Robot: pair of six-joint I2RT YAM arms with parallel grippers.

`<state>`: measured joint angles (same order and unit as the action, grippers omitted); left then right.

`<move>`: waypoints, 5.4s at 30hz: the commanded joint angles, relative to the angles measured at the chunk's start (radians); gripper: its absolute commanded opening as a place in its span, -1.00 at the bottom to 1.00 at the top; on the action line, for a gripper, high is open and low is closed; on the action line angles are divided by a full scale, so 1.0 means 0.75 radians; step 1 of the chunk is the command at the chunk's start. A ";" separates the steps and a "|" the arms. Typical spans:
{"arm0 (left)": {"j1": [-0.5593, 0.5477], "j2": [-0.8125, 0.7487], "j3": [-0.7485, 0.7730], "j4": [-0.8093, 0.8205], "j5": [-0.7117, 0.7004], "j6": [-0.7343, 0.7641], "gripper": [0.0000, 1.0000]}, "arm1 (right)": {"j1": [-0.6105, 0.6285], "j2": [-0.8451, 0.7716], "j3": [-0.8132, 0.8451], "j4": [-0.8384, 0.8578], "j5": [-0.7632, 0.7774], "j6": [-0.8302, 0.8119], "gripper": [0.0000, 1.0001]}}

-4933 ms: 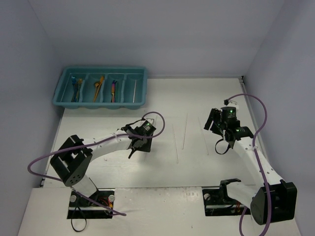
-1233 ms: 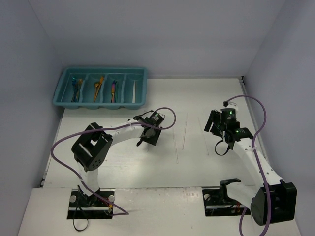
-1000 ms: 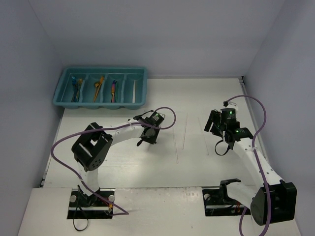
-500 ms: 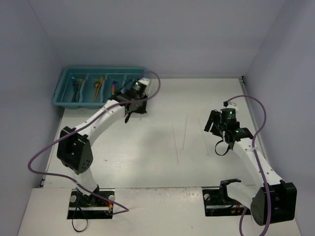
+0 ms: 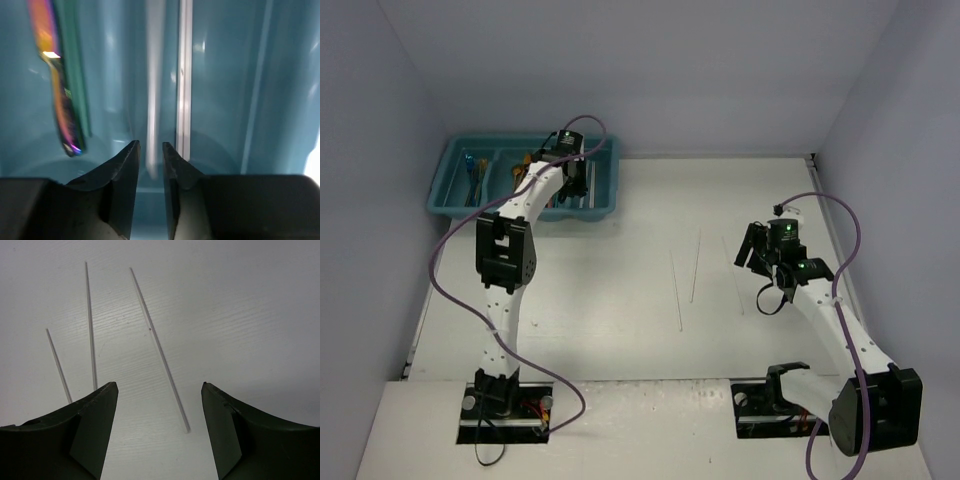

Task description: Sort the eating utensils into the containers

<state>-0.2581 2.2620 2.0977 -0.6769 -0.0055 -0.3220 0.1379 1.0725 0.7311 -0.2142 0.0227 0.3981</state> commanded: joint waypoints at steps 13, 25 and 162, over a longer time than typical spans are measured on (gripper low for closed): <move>-0.440 -0.795 -0.604 0.154 -0.085 -0.197 -0.22 | -0.002 -0.026 0.010 0.032 0.017 -0.008 0.30; -0.916 -0.776 -1.021 0.410 -0.213 -0.699 -0.22 | 0.001 -0.040 0.013 0.032 0.016 0.001 0.29; -0.584 -1.629 -1.500 0.497 0.189 -0.394 -0.14 | 0.274 0.495 0.308 0.123 0.065 0.104 -1.00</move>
<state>-0.6216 0.9659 0.8942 -0.4822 0.1082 -0.5670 0.3004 1.6254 0.8855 -0.1187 0.1214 0.4347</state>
